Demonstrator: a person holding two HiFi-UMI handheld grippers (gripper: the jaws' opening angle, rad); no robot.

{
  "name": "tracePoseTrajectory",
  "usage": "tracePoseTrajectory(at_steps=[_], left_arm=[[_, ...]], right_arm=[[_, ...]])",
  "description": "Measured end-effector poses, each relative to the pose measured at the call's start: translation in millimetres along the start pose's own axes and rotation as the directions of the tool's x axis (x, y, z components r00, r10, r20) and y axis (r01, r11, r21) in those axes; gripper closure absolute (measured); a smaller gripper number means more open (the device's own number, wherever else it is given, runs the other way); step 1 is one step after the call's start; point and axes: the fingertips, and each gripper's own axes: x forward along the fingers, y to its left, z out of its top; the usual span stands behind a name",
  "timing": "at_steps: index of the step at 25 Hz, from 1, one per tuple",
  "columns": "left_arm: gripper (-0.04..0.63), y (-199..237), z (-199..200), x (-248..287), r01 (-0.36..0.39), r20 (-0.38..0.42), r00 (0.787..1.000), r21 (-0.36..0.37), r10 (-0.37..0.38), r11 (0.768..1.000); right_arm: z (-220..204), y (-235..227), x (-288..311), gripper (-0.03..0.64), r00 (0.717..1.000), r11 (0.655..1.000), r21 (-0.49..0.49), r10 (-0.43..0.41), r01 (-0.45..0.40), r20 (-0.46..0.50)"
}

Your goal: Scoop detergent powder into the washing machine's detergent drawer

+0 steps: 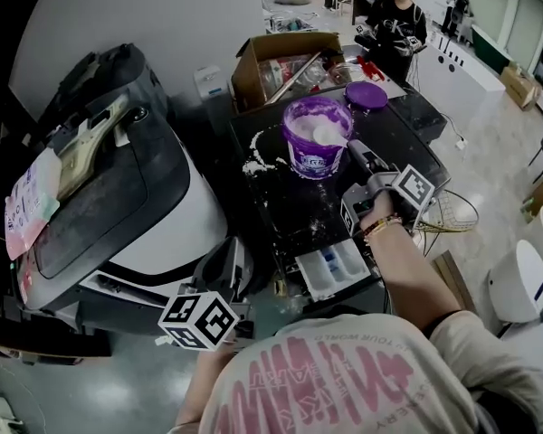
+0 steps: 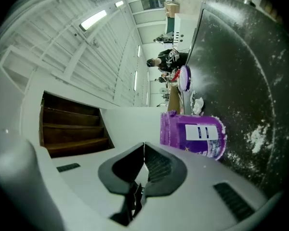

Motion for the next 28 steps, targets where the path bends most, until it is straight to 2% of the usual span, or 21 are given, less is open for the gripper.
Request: tracePoseTrajectory(at_steps=[6, 14, 22, 28], left_arm=[[0.594, -19, -8, 8, 0.067, -0.027, 0.997, -0.005, -0.067, 0.998], [0.594, -41, -26, 11, 0.111, -0.063, 0.992, -0.01, -0.111, 0.994], [0.594, -69, -35, 8, 0.131, -0.048, 0.99, -0.006, -0.132, 0.991], [0.594, -97, -54, -1, 0.11, -0.06, 0.992, -0.003, -0.11, 0.994]], right_arm=[[-1, -5, -21, 0.614, 1.0, 1.0, 0.003, -0.003, 0.003, -0.023], [-12, -19, -52, 0.614, 0.996, 0.999, 0.027, -0.039, 0.041, -0.077], [-21, -27, -83, 0.614, 0.988, 0.997, 0.045, -0.063, 0.07, -0.14], [-20, -33, -115, 0.614, 0.979, 0.992, 0.076, -0.087, 0.103, -0.185]])
